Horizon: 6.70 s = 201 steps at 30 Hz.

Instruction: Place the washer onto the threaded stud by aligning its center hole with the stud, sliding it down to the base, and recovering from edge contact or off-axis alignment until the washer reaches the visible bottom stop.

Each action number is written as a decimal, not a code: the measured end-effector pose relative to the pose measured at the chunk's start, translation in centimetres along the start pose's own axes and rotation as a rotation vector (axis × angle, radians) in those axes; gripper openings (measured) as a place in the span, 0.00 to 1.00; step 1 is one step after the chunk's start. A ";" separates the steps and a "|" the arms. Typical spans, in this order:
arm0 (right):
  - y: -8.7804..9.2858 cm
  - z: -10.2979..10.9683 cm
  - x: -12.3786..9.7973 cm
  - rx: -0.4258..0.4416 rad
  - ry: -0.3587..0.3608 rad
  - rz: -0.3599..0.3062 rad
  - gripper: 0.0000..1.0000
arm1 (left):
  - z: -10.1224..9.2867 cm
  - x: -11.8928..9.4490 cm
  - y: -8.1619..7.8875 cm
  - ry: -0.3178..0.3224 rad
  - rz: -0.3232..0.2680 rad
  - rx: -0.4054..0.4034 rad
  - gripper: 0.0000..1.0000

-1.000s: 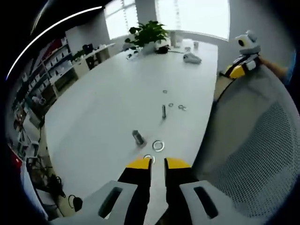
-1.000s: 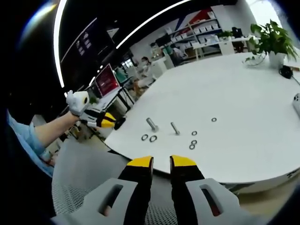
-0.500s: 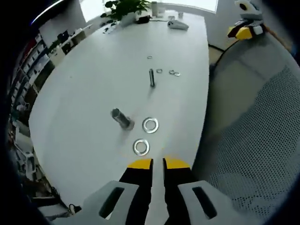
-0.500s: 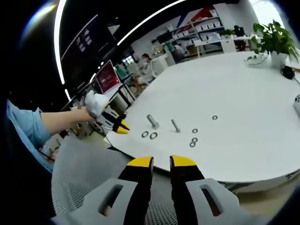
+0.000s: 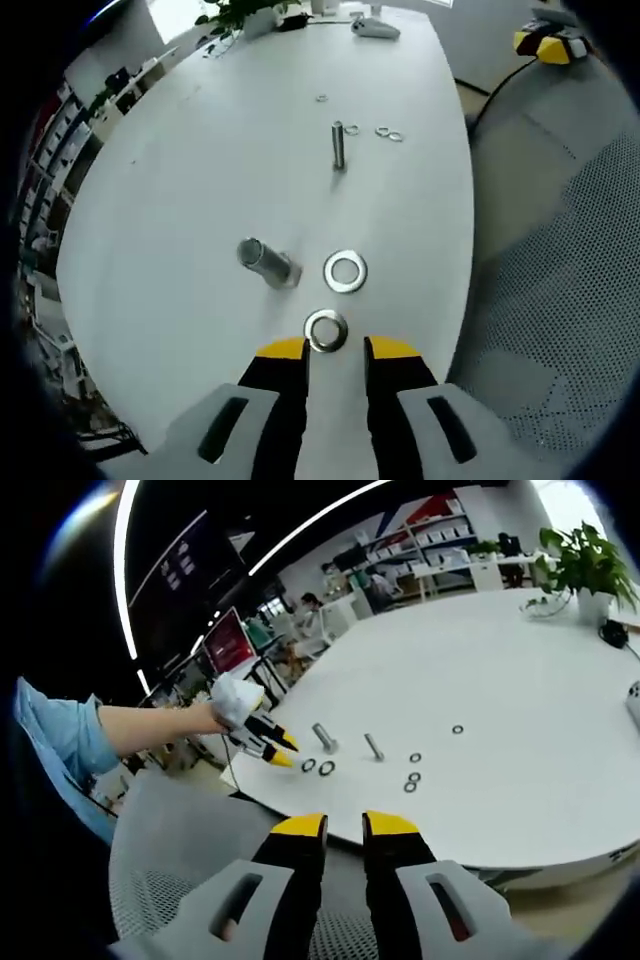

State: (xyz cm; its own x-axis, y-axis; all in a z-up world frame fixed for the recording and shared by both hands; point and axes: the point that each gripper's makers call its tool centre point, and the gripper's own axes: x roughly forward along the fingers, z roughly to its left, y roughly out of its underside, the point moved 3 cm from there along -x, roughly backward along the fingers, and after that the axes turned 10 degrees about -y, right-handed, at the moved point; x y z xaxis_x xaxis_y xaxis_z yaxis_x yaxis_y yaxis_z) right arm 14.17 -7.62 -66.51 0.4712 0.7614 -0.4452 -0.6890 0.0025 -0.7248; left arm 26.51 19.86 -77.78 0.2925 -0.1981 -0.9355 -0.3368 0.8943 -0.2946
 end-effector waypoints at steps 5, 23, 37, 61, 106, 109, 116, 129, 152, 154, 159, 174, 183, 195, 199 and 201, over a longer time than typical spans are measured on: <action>0.0 0.0 0.0 0.001 0.003 0.004 0.17 | 0.0 0.9 0.4 0.014 0.038 0.016 0.20; 0.0 -0.2 0.0 0.010 0.013 -0.003 0.17 | -0.3 3.1 0.6 0.014 0.090 0.060 0.26; 0.0 -0.2 0.0 0.010 0.015 -0.003 0.17 | -0.5 3.2 0.4 0.031 0.131 0.066 0.24; 0.0 -0.2 0.0 0.008 0.011 0.006 0.17 | -0.3 3.6 -0.1 0.065 0.210 0.164 0.25; 0.0 -0.1 0.0 0.006 0.004 -0.006 0.17 | -0.3 3.1 -0.2 -0.008 0.094 0.142 0.19; -0.1 -0.1 0.0 0.006 0.003 -0.006 0.17 | 0.0 2.8 -0.8 -0.027 0.073 0.133 0.19; -0.1 -0.1 0.0 0.005 0.002 -0.006 0.17 | 1.0 1.8 -1.8 -0.056 0.038 0.117 0.19; -0.2 -0.1 0.0 0.007 0.005 -0.015 0.17 | 2.4 -1.1 -3.6 -0.097 -0.051 0.069 0.19; -0.1 -0.1 0.0 0.009 0.009 -0.010 0.17 | 3.6 -1.2 -6.0 -0.125 -0.077 0.094 0.19; -0.1 -0.1 0.0 0.009 0.008 -0.011 0.17 | 3.8 -1.0 -6.0 -0.127 -0.071 0.091 0.19; -0.1 -0.1 0.0 0.009 0.007 -0.008 0.17 | 4.1 -0.7 -5.8 -0.122 -0.045 0.103 0.19; -0.1 -0.1 0.0 0.013 0.007 -0.007 0.17 | 3.8 1.4 -5.7 -0.098 0.019 0.148 0.19; -0.1 -0.1 0.0 0.015 0.007 -0.002 0.17 | 3.7 3.2 -5.1 -0.079 0.045 0.137 0.19; 0.0 -0.2 0.0 0.016 0.006 0.003 0.17 | 3.3 3.9 -4.9 -0.062 0.065 0.107 0.19; 0.0 -0.2 0.0 0.015 0.006 0.004 0.17 | 3.0 4.1 -4.6 -0.050 0.072 0.141 0.19; 0.0 -0.2 0.0 0.015 0.005 0.004 0.17 | 2.8 4.1 -4.7 -0.037 0.069 0.117 0.20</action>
State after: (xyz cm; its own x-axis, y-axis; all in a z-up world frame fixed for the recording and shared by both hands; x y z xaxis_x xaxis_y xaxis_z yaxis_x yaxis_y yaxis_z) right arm 14.25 -7.72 -66.64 0.4714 0.7579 -0.4509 -0.6989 0.0092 -0.7151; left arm 31.82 16.01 -79.67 0.3058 -0.1214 -0.9443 -0.2515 0.9463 -0.2031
